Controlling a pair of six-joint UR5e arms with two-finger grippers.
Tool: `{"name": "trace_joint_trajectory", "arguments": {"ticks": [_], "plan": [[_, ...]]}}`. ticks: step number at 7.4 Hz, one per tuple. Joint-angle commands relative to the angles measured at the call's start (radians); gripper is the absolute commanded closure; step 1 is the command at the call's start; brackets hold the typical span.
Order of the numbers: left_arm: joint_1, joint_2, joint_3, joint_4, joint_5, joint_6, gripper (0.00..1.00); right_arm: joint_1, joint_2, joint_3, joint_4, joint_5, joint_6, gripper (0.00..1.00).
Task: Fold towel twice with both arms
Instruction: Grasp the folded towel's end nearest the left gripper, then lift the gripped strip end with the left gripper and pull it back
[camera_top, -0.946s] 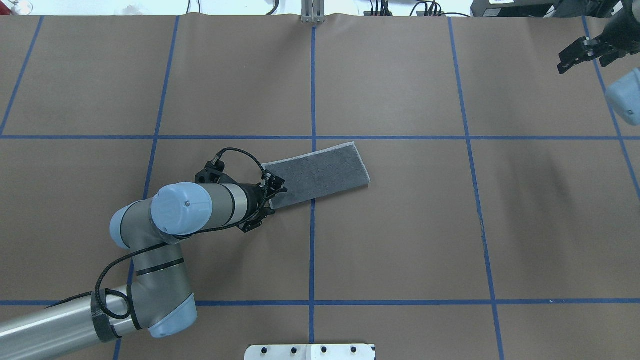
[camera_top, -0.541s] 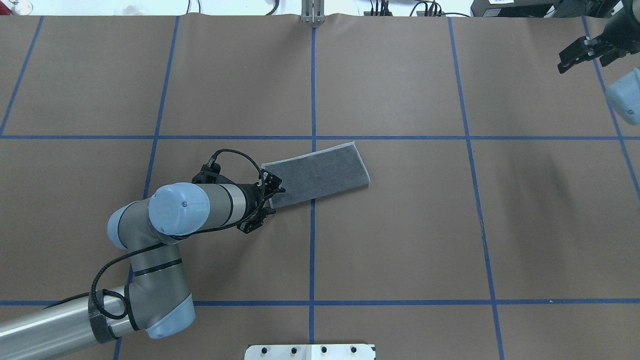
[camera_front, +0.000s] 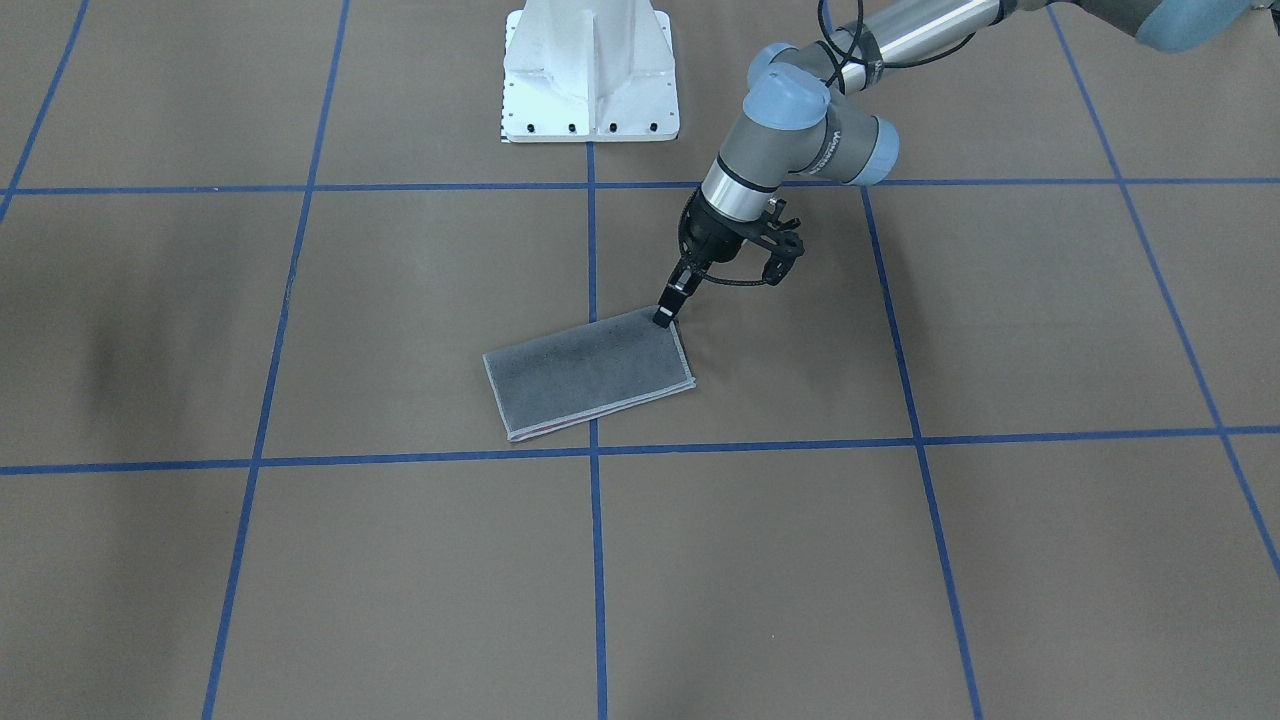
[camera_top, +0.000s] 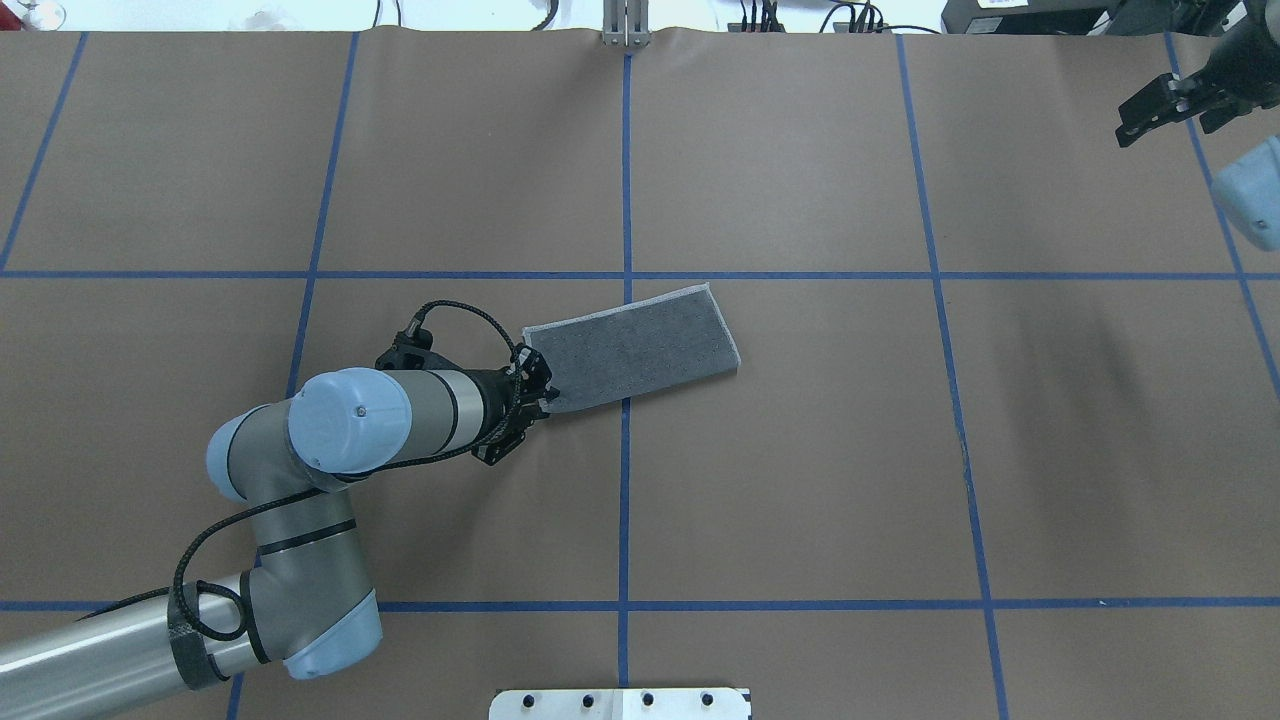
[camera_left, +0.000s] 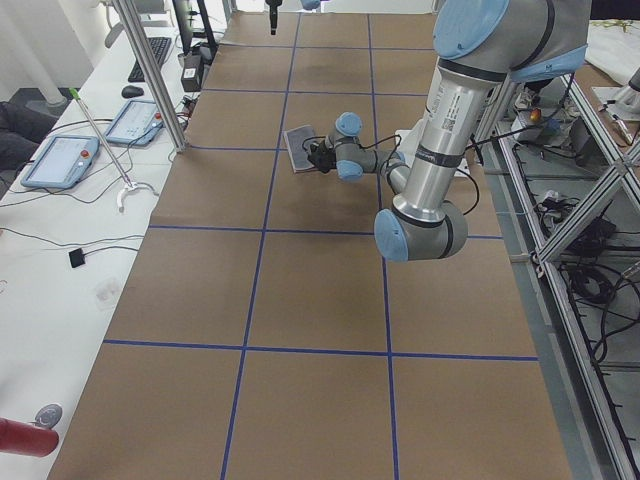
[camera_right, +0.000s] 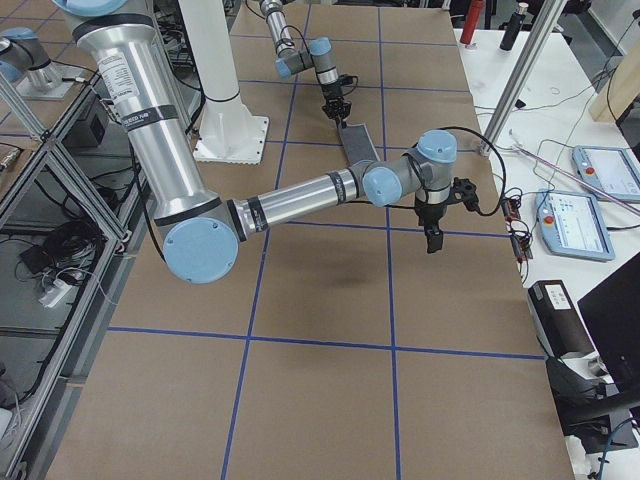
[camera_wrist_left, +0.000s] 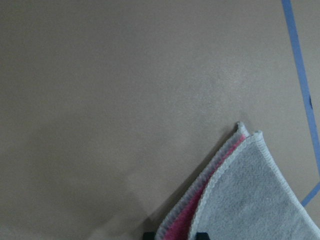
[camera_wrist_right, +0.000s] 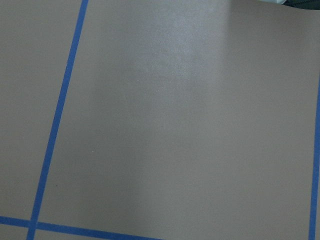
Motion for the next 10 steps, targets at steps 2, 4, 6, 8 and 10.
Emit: {"name": "trace_joint_trajectory", "arguments": {"ticks": [2, 4, 6, 8, 10], "plan": [[0.000, 0.000, -0.003, 0.000, 0.000, 0.009, 0.93, 0.000, -0.002, 0.000, 0.002, 0.000, 0.000, 0.00], [-0.009, 0.000, -0.012, 0.000, -0.006, 0.018, 1.00, 0.000, -0.003, 0.000, 0.002, 0.000, 0.000, 0.00], [-0.023, 0.044, -0.053, 0.000, -0.015, 0.192, 1.00, 0.003, -0.017, 0.000, 0.002, 0.001, -0.002, 0.00], [-0.079, 0.077, -0.089, 0.003, -0.053, 0.327, 1.00, 0.044, -0.064, 0.000, 0.003, 0.050, -0.061, 0.00], [-0.138, 0.080, -0.089, 0.000, -0.112, 0.420, 1.00, 0.136, -0.161, 0.003, 0.003, 0.078, -0.214, 0.00]]}}
